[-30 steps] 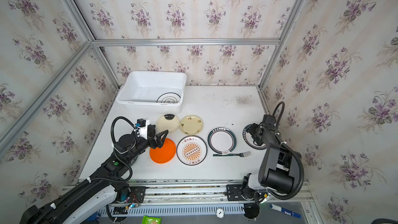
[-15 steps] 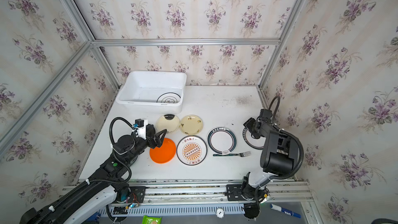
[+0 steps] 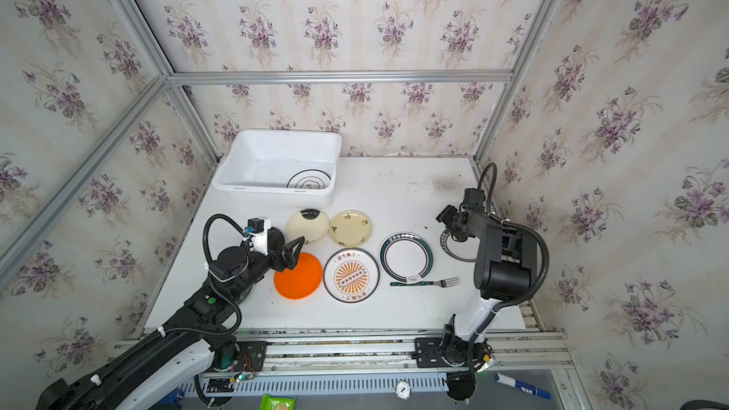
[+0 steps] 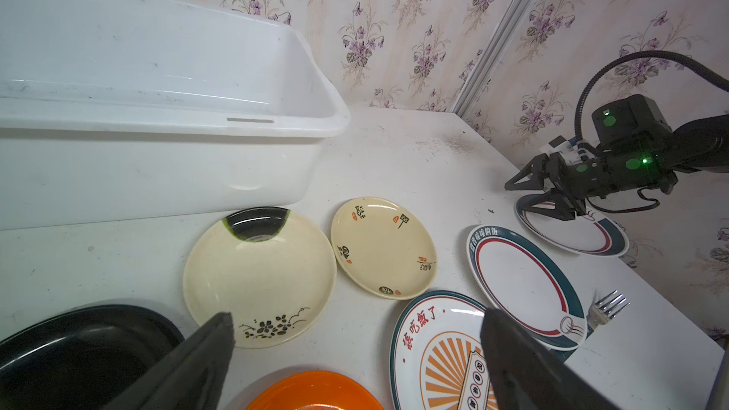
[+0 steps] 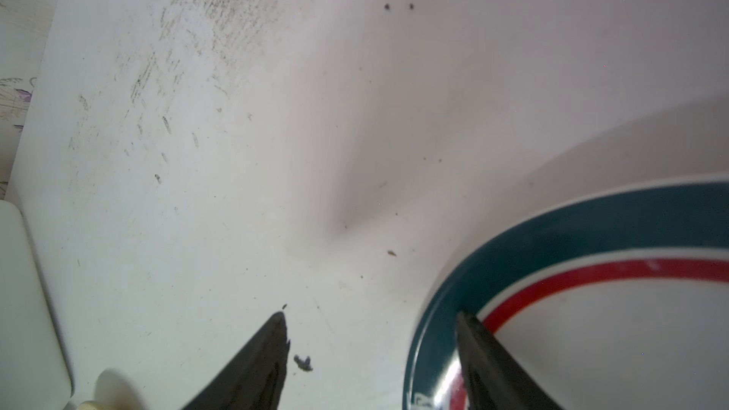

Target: Place the plates into the plastic bin on the countertop

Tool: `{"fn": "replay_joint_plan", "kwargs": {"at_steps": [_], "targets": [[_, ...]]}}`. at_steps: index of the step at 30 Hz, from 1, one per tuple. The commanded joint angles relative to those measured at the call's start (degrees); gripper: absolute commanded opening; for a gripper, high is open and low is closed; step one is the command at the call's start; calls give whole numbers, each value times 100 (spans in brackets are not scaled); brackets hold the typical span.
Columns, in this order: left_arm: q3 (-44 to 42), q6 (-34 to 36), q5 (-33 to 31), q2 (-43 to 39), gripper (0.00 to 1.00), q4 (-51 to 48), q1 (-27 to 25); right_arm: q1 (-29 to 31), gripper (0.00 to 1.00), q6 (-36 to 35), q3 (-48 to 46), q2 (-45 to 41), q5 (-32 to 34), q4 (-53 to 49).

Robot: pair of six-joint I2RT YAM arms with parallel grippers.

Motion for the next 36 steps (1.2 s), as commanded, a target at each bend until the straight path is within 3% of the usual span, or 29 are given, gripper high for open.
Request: {"fn": "replay_joint_plan", "kwargs": {"at_steps": [1,7,11,25,36], "targets": [[35,97,-94,20,100,56,-2,61,70,84,109,162,12,-330],[44,115,-154,38,100,29,-2,186,69,105,407,412,-17,-367],[52,124,-172,30,100,-1,-1,248,70,211,707,657,-377,-342],[123,194,-175,47,100,-157,-2,548,69,396,1946,1488,-405,-451],[79,228,-138,-17,100,-137,-1,508,70,269,2069,1166,-470,-756]]}}
